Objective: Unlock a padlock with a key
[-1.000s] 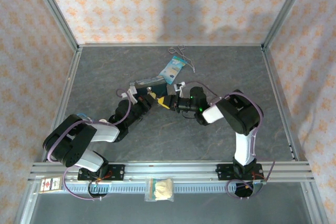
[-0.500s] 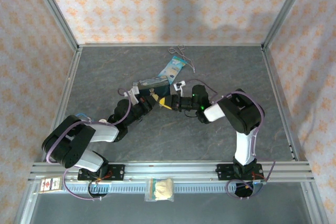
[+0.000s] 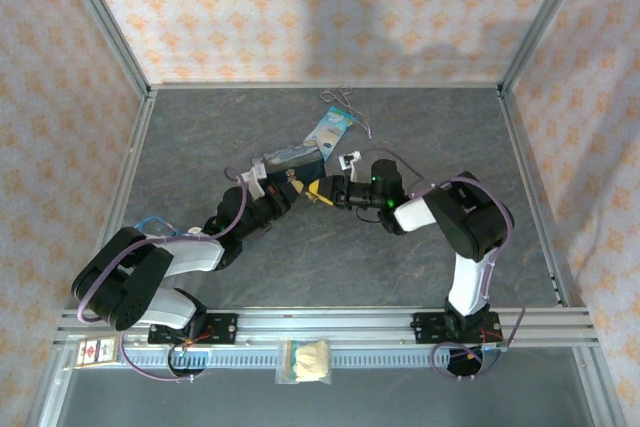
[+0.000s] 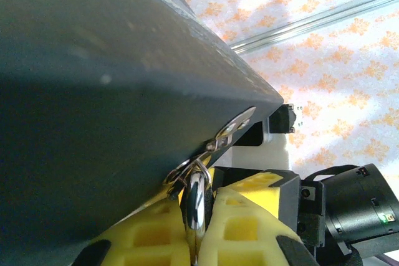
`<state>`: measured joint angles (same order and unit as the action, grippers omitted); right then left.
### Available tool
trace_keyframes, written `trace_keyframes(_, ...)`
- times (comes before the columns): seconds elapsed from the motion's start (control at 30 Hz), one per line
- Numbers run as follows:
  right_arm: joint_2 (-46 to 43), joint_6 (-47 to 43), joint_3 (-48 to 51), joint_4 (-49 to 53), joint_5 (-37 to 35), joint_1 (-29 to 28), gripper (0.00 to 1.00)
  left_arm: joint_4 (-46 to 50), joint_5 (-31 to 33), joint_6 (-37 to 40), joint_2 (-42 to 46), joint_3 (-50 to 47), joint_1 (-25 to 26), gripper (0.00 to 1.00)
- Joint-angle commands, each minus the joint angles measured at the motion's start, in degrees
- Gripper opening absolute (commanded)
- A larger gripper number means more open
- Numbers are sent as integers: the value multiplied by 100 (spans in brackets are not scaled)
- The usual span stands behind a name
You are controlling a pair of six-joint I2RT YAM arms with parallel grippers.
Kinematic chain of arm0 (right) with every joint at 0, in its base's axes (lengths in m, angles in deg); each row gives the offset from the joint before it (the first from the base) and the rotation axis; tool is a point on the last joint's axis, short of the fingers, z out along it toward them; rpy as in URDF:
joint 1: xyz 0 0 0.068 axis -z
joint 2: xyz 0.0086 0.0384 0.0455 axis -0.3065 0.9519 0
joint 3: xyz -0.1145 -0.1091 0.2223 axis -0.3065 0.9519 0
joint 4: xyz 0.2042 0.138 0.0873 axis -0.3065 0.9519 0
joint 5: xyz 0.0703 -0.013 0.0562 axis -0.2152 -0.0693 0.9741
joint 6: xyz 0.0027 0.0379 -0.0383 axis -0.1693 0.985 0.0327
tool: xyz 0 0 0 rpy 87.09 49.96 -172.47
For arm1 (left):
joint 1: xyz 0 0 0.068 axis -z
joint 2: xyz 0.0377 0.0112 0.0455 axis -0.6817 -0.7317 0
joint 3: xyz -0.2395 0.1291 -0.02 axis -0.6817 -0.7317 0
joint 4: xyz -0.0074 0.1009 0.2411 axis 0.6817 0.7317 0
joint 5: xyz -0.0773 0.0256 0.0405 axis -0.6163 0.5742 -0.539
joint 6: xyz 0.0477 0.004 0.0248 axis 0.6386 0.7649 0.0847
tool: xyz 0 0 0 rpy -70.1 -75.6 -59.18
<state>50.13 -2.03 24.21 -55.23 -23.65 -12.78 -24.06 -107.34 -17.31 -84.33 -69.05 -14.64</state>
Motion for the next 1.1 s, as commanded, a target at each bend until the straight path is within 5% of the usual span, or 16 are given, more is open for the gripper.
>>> trace_keyframes(0.0, -244, -42, 38, -314, -221, 71, 39, -100, -260, 194, 129, 169, 22, 0)
trace_keyframes(0.3, -453, 106, 408, -708, -119, -6, 41, 224, 51, 158, 55, 244, 18, 0)
trace_keyframes(0.6, -597, 266, 854, -501, -921, -32, 59, 392, 588, 29, -35, 289, 38, 0)
trace_keyframes(1.07, -256, 1202, 967, -1694, -1652, -559, 51, -156, 894, -384, -404, 289, 295, 0)
